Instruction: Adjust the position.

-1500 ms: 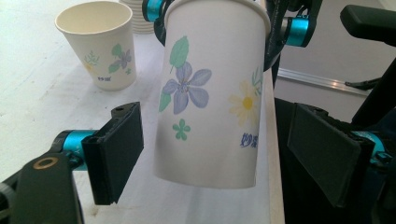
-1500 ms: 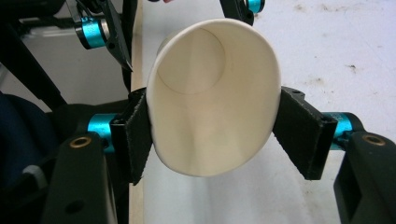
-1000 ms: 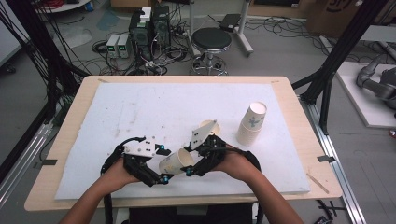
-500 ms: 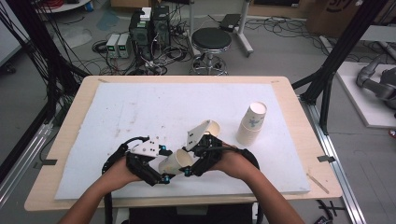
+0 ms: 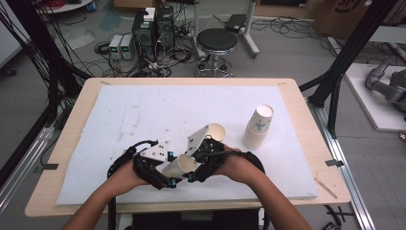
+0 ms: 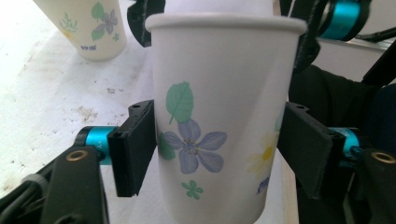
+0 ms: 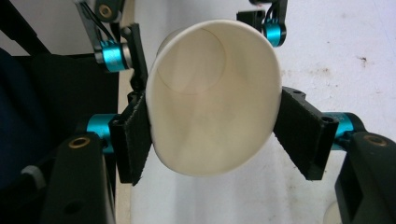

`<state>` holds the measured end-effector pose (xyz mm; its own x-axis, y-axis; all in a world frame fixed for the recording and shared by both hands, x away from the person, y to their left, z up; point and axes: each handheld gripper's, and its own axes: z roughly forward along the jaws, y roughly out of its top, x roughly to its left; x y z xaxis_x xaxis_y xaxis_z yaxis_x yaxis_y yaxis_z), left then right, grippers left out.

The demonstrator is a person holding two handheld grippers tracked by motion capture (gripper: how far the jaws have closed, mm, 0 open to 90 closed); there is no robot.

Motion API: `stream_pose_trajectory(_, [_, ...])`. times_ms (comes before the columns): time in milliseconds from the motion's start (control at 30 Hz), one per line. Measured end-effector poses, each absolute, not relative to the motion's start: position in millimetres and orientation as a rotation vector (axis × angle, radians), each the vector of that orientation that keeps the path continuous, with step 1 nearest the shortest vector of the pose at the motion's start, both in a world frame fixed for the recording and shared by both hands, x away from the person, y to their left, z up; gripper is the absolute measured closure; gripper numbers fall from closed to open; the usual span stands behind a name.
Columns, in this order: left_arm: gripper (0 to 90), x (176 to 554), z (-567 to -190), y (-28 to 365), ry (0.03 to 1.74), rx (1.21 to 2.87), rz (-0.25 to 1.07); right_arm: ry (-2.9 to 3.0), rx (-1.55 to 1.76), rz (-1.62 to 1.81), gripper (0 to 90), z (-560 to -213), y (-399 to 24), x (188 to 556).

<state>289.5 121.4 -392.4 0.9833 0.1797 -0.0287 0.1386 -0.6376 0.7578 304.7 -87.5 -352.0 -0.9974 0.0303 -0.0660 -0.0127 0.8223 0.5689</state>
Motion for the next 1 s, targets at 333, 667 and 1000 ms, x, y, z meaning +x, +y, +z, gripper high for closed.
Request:
stream_pose_trajectory(333, [34.6, 291, -395, 118, 0.22, 2.27, 0.033, 2.939, 0.0, 0.907, 31.7, -353, -86, 304])
stream_pose_trajectory(667, [33.0, 291, -398, 121, 0.256, 2.213, 0.017, 2.932, 0.065, 0.995, 24.9, -350, -89, 307])
stream_pose_trajectory(1000, [31.3, 289, -415, 132, 0.349, 2.12, 0.016, 2.824, 0.217, 1.272, 21.9, -345, -116, 310])
